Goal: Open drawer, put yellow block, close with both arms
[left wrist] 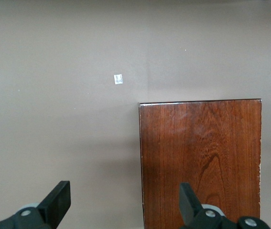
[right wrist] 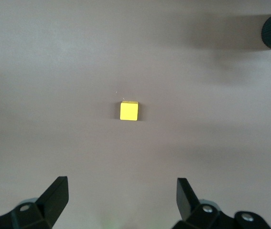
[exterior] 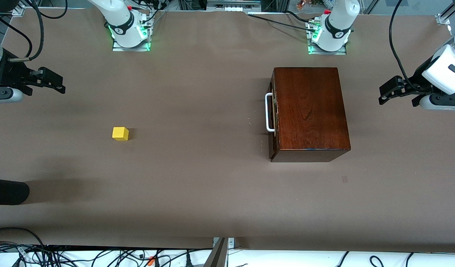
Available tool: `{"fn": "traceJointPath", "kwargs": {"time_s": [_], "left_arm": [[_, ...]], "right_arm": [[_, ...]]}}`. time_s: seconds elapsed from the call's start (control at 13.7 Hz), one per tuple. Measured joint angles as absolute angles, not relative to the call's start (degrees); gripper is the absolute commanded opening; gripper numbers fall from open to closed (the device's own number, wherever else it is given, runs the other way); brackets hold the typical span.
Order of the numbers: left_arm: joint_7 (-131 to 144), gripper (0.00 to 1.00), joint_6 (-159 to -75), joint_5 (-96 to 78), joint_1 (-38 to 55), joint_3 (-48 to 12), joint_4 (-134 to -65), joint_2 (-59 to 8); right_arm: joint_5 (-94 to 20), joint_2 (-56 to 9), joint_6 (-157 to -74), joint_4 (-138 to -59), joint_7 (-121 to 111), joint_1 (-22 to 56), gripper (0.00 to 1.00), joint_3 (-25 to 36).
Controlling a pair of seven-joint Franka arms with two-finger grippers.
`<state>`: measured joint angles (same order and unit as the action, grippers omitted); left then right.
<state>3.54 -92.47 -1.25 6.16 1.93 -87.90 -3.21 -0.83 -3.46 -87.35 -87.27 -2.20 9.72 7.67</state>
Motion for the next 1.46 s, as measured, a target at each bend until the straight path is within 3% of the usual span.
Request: {"fn": "traceJointPath", "kwargs": {"time_s": [1.1, 1.46], "left_arm": [[3.6, 1.0, -92.5, -1.3, 6.8, 1.6, -88.1, -3.4], [7.5, 1.0, -92.5, -1.3, 7.3, -3.9, -88.2, -3.6]], "right_arm": [[-0.8, -3.5, -87.6, -87.3, -2.2, 9.7, 1.0, 7.6], [-0.8, -3.5, -87.6, -87.3, -2.2, 9.7, 1.0, 7.6]]}}
